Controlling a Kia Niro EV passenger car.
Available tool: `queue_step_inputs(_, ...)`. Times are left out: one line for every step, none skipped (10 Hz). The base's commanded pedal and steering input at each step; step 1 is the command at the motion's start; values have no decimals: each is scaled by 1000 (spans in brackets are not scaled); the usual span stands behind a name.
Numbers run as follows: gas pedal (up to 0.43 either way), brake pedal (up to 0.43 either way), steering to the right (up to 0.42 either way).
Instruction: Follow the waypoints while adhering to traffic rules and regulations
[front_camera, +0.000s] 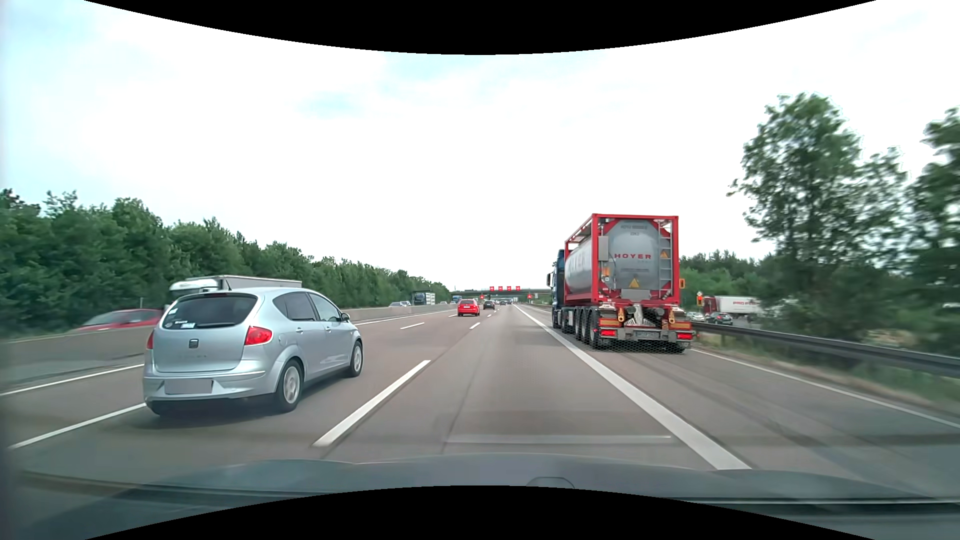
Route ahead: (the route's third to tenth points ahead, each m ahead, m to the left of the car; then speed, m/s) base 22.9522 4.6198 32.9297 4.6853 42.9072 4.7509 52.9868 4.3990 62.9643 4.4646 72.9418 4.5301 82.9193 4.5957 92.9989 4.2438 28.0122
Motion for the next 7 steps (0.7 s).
queue_step_inputs(157,0,-2)
queue_step_inputs(157,0,-2)
queue_step_inputs(157,0,-2)
queue_step_inputs(157,0,-3)
queue_step_inputs(157,0,-4)
queue_step_inputs(157,0,-5)
queue_step_inputs(157,0,-4)
